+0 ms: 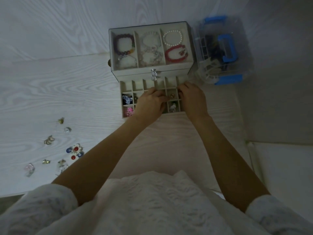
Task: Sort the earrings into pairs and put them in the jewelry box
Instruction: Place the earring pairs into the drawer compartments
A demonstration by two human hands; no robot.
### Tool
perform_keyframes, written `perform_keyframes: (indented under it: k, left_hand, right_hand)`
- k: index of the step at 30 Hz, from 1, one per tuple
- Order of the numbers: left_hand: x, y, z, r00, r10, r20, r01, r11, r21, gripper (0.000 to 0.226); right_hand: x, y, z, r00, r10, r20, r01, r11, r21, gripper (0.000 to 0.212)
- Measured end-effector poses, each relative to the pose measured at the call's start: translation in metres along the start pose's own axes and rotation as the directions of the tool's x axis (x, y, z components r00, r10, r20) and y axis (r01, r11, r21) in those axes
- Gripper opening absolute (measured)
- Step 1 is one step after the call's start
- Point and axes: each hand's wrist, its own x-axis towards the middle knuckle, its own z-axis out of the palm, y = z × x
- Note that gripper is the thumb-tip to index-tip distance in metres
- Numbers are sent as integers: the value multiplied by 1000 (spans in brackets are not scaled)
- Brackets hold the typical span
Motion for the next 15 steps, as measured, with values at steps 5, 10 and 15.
perform_keyframes:
  k: [5, 10, 15]
  left_hand:
    - [-5, -3, -4, 998, -22, 61, 23, 1000, -13, 41]
    - [-34, -10, -32, 986, -164, 22, 165, 969, -181, 30]
    - [-106, -40, -63, 900, -423, -104, 386, 885, -260, 25]
  right_hand:
    - [-12, -7, -8, 999, -3, -34, 6, 996, 91, 15]
    - [-40, -38, -25, 992, -114, -54, 123, 975, 186, 21]
    - [-52, -106, -9, 959, -282, 37, 258, 916, 306, 31]
